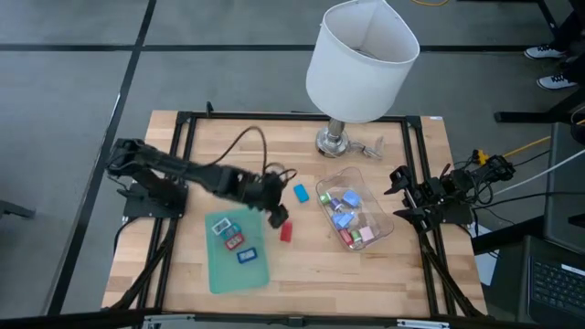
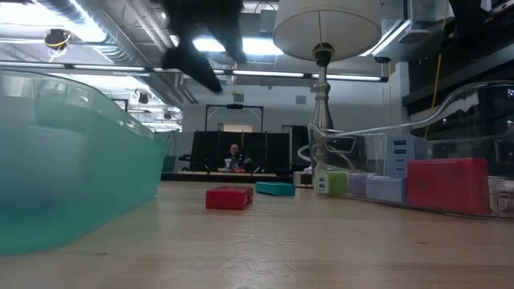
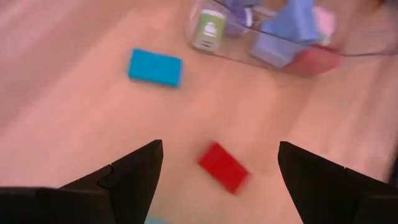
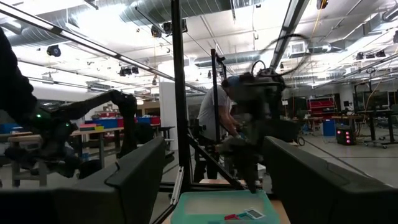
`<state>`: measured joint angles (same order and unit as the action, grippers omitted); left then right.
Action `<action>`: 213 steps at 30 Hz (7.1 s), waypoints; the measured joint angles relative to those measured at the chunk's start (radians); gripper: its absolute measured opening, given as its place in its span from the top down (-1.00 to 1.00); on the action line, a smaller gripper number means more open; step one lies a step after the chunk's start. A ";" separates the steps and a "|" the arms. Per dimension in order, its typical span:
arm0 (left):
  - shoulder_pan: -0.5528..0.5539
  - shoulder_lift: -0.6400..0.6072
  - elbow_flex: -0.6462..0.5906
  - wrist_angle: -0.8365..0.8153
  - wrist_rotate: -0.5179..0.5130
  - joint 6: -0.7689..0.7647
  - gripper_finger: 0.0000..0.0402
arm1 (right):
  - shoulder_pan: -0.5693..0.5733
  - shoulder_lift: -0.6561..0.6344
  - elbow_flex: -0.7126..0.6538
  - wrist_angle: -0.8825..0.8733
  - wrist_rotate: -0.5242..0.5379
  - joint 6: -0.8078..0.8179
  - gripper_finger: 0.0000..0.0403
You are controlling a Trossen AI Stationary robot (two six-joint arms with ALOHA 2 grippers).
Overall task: Pick & Place Office items
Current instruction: Put the light blue digital clock into the green bin
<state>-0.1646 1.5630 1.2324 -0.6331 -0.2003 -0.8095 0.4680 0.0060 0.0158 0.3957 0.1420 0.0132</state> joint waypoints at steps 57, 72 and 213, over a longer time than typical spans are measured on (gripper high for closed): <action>0.298 0.495 0.284 0.048 0.289 1.601 -0.28 | 0.000 0.000 0.000 -0.022 0.001 0.000 -0.39; 0.289 0.609 0.342 -0.048 0.338 1.643 -0.17 | 0.000 0.000 0.000 -0.022 0.000 0.000 -0.39; -0.727 -0.011 -0.505 0.244 0.164 -0.711 0.24 | 0.000 0.000 0.000 -0.023 0.000 0.000 -0.39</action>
<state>-0.8918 1.5524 0.7275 -0.3894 -0.0366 -1.5208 0.4681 0.0059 0.0154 0.3727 0.1419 0.0132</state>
